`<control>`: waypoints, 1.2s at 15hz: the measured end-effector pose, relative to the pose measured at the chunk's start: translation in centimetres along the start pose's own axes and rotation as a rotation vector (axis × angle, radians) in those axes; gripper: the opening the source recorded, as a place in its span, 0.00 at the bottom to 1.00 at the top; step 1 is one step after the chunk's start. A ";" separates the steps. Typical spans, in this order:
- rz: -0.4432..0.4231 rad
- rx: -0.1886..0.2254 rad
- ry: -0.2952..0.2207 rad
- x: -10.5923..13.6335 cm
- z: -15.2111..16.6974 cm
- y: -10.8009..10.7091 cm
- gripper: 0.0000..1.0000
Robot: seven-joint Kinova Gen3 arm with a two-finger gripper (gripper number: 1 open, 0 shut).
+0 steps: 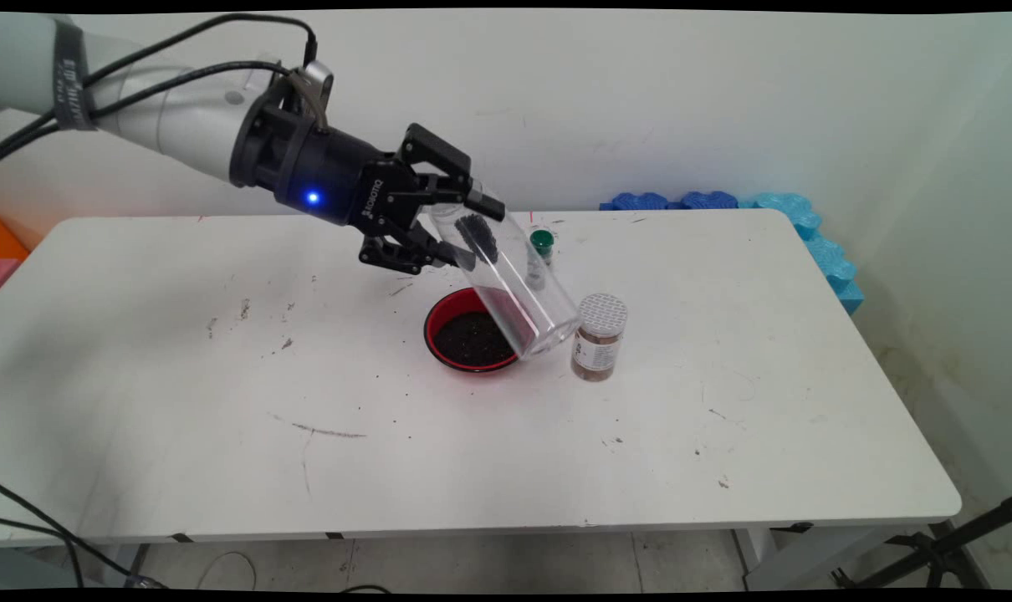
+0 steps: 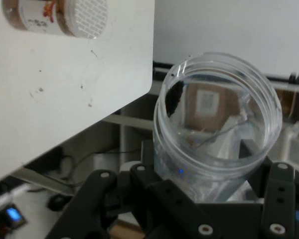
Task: Pour the black seasoning powder in the red bowl
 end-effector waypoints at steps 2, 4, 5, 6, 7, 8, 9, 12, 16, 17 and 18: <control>0.094 0.010 -0.013 -0.3 -0.1 0.4 0.00; 0.225 0.028 -0.029 -0.7 -0.2 0.8 0.00; 0.282 0.037 -0.037 -0.9 -0.2 0.9 0.00; 0.348 0.049 -0.045 -1.0 -0.2 1.1 0.00; 0.415 0.062 -0.054 -1.2 -0.2 1.3 0.00; 0.461 0.072 -0.059 -1.2 -0.1 1.4 0.00; 0.506 0.081 -0.063 -1.3 -0.1 1.5 0.00; 0.635 0.107 -0.074 -1.5 0.0 1.9 0.00; 0.854 0.142 -0.095 -2.0 0.3 2.4 0.00; 0.907 0.150 -0.097 -2.1 0.3 2.4 0.00; 0.967 0.160 -0.097 -2.2 0.4 2.5 0.00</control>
